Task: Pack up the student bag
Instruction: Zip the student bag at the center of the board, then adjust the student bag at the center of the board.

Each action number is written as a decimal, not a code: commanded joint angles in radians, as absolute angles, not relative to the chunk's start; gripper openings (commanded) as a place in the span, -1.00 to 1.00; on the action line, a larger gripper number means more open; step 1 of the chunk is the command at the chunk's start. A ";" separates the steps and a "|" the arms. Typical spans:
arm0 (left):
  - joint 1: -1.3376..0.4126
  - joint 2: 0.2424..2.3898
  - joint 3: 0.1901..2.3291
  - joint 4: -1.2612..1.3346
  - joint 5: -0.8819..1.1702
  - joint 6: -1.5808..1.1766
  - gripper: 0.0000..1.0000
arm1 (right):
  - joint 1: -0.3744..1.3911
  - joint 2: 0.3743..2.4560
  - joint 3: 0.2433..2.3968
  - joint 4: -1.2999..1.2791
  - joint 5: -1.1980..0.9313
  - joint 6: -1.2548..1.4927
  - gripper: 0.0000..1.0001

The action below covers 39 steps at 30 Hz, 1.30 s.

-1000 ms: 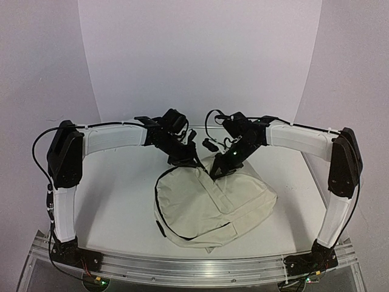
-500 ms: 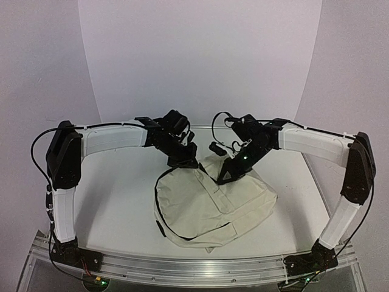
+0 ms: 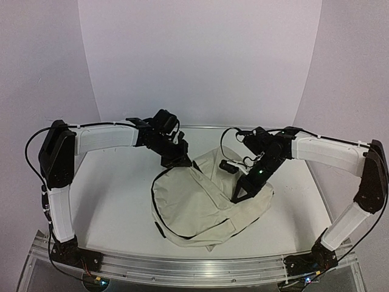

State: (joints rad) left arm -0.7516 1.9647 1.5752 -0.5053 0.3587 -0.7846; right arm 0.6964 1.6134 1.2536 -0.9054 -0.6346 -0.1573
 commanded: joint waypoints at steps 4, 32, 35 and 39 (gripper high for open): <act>-0.631 1.949 1.556 -0.597 0.228 -0.788 -1.00 | 0.698 1.529 1.195 -1.033 -0.573 -0.263 -1.00; -0.668 1.687 1.231 -0.537 0.219 -0.893 -0.98 | 0.500 2.179 2.008 -0.931 -0.380 -0.201 -1.00; -0.651 1.661 1.217 -0.530 0.183 -0.916 -0.78 | 0.498 2.161 2.014 -0.940 -0.427 -0.180 -0.81; -0.618 1.640 1.232 -0.488 0.201 -0.901 -0.16 | 0.466 2.103 1.996 -0.951 -0.513 -0.127 -0.04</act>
State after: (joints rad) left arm -0.6583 1.6746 1.2457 -0.4448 0.2579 -0.8977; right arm 0.4977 2.1760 1.9732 -0.9313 -0.4327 -0.1834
